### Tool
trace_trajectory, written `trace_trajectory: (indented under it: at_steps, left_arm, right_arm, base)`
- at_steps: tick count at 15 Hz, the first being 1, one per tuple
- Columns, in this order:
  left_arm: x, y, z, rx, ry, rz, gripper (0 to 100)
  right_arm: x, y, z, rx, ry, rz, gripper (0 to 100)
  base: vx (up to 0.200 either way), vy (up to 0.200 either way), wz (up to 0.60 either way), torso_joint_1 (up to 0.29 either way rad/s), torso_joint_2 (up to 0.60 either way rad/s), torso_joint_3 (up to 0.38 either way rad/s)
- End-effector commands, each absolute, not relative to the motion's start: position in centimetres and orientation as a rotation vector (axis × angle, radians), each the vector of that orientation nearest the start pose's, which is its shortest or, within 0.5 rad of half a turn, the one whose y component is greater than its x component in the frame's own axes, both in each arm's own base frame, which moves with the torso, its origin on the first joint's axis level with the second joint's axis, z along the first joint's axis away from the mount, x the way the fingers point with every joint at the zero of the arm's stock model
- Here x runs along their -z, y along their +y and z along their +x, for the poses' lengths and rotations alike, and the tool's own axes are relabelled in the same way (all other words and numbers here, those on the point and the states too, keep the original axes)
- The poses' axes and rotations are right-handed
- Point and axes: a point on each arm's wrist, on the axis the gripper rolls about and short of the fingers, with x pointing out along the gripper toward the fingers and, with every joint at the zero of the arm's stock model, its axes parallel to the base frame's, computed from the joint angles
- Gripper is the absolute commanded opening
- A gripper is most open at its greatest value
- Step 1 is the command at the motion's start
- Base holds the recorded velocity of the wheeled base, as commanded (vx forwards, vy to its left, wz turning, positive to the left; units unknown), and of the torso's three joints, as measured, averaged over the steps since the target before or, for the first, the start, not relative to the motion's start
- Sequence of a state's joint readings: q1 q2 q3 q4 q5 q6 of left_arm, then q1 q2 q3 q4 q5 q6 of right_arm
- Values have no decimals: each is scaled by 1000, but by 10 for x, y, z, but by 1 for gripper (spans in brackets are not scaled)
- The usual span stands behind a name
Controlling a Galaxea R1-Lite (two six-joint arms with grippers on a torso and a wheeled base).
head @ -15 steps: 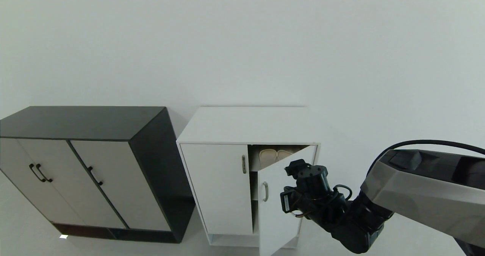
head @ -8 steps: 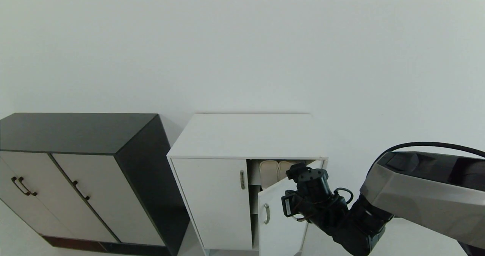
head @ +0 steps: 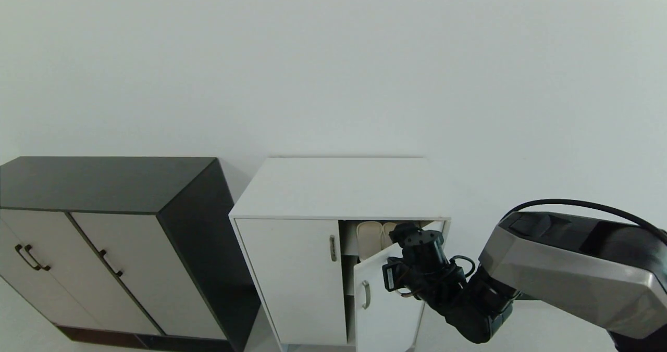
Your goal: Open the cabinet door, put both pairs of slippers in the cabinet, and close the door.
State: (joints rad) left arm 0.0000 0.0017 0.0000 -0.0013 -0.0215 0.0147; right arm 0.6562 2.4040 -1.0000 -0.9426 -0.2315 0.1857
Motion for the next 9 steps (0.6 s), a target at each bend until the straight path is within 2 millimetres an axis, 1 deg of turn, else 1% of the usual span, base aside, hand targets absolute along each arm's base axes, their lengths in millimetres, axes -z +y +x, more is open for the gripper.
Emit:
trace_trajectory:
  at_steps: [1,5,9]
  left_arm:
    - [-76,0,-23,21,0,15,0]
    - [-76,0,-23,21,0,15,0]
    - [-76,0,-23,21,0,15,0]
  right_arm:
    - [8,249,342,-373,453,-11,0]
    - [4,239,359,-348,430,11,0]
    - [8,243,378,-335,404,25,0]
  base:
    - [0,0,0,0,0,0]
    - [0,0,0,0,0,0]
    - [0,0,0,0,0,0]
